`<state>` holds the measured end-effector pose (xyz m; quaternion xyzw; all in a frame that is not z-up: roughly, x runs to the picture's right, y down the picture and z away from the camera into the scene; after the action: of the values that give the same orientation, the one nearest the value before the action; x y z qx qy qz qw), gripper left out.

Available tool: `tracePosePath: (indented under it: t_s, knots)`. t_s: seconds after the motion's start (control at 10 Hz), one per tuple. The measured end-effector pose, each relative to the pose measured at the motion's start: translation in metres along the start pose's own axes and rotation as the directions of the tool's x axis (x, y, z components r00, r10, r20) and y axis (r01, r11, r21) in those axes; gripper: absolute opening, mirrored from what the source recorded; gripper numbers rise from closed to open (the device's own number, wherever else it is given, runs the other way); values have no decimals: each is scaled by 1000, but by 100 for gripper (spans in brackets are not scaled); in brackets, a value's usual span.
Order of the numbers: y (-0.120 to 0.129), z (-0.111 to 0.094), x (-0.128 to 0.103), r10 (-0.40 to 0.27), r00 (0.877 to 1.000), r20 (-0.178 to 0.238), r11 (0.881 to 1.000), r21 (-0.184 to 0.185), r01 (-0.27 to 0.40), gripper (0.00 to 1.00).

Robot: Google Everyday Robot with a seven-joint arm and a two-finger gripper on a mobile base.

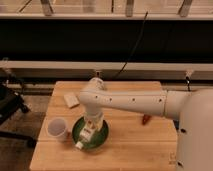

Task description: Place the bottle in the ceramic bowl

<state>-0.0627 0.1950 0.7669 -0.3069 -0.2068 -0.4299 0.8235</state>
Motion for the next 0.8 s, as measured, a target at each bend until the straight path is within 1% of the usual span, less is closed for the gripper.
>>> tracePosePath:
  t_s: [0.1, 0.2, 0.6, 0.8]
  knots:
    - [1, 3, 1, 3, 1000, 4, 1000, 1, -3, 75]
    - [1, 6, 2, 4, 1000, 3, 1000, 1, -4, 80]
    - [2, 6, 2, 7, 1000, -6, 1000, 1, -7, 80]
    - [4, 2, 3, 11, 1000, -4, 1000, 6, -11, 80]
